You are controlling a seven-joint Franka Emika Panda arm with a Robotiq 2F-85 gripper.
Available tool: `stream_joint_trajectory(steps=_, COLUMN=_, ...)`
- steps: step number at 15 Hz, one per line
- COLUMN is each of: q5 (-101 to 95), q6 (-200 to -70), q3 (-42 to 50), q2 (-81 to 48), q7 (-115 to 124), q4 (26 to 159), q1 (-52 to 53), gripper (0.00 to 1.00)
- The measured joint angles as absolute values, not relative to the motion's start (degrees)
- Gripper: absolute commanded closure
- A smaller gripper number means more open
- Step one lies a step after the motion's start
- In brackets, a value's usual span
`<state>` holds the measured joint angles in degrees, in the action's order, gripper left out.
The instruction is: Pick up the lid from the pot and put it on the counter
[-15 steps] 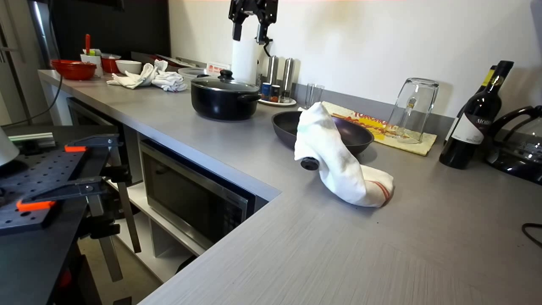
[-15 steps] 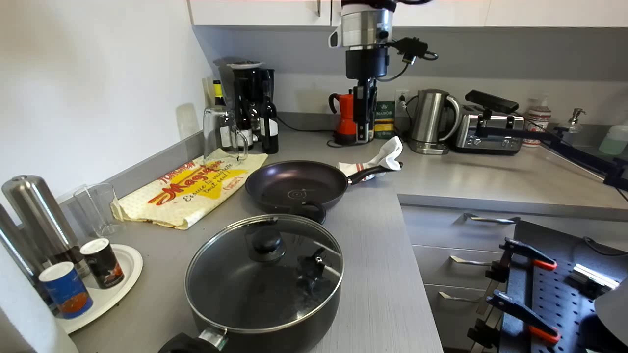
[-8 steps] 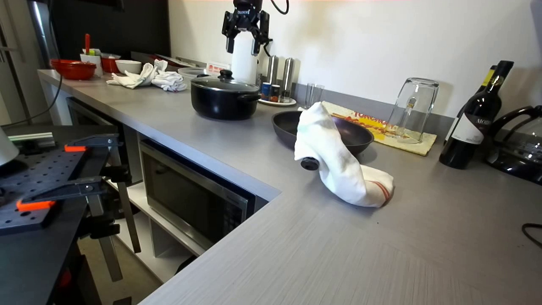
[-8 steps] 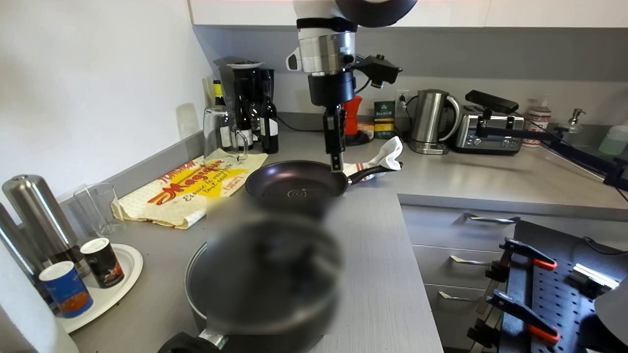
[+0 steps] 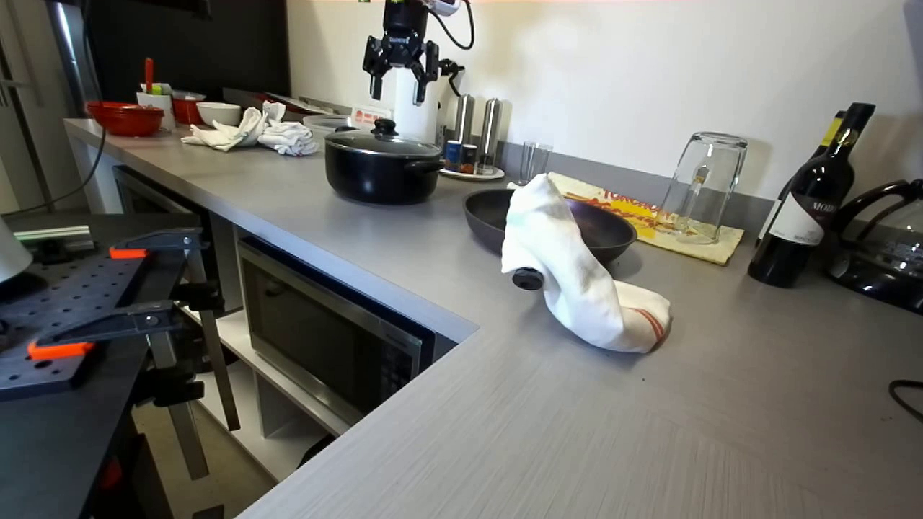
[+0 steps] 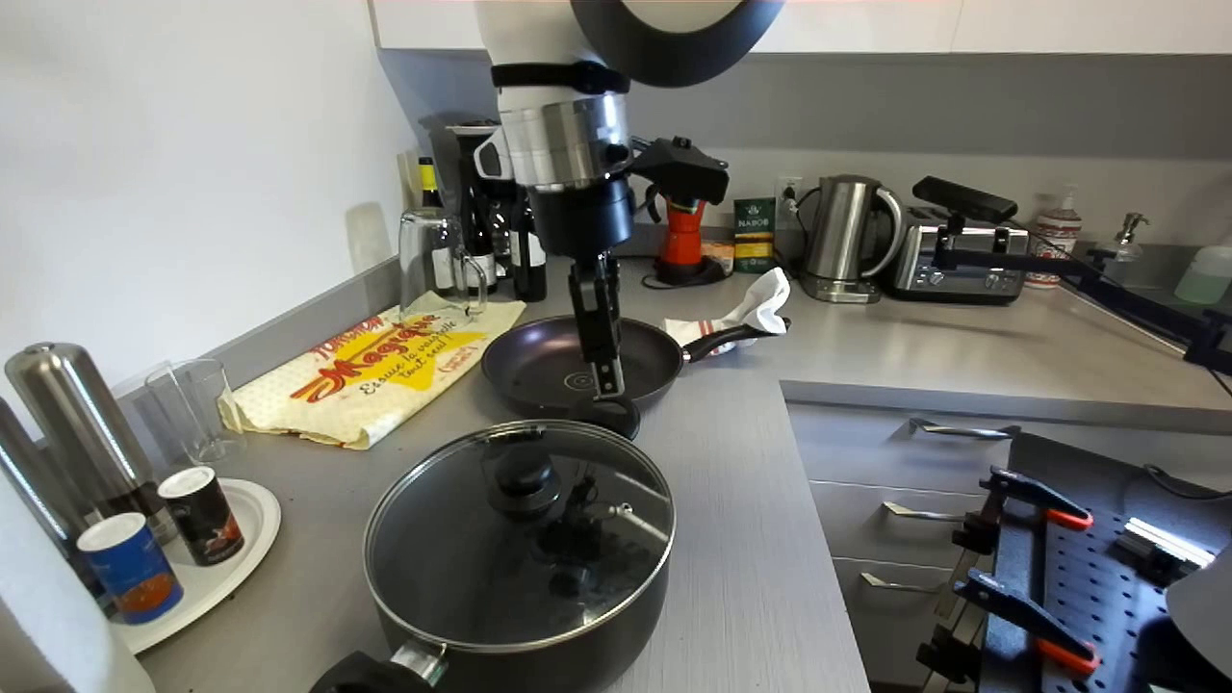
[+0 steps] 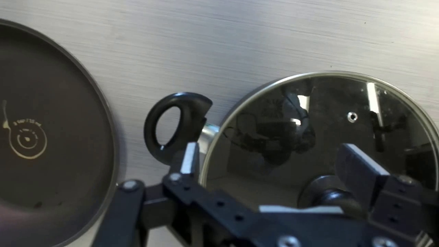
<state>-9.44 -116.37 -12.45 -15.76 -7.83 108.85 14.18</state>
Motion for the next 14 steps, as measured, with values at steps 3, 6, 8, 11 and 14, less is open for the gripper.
stream_joint_trajectory(steps=3, q5=-9.4, q6=-115.3, q3=-13.4, q2=-18.3, q7=-7.9, q4=106.2, q1=15.8, gripper=0.0)
stream_joint_trajectory(steps=6, q5=-9.4, q6=-114.3, q3=-14.2, q2=-20.6, q7=-8.1, q4=103.7, q1=17.2, gripper=0.0)
stream_joint_trajectory(steps=8, q5=-9.4, q6=-113.5, q3=-14.5, q2=-22.3, q7=-8.2, q4=101.8, q1=18.0, gripper=0.0)
stream_joint_trajectory(steps=11, q5=-9.4, q6=-112.8, q3=-14.7, q2=-25.0, q7=-8.5, q4=99.0, q1=18.9, gripper=0.0)
stream_joint_trajectory(steps=14, q5=-9.4, q6=-111.8, q3=-14.8, q2=-27.9, q7=-9.1, q4=96.2, q1=19.6, gripper=0.0)
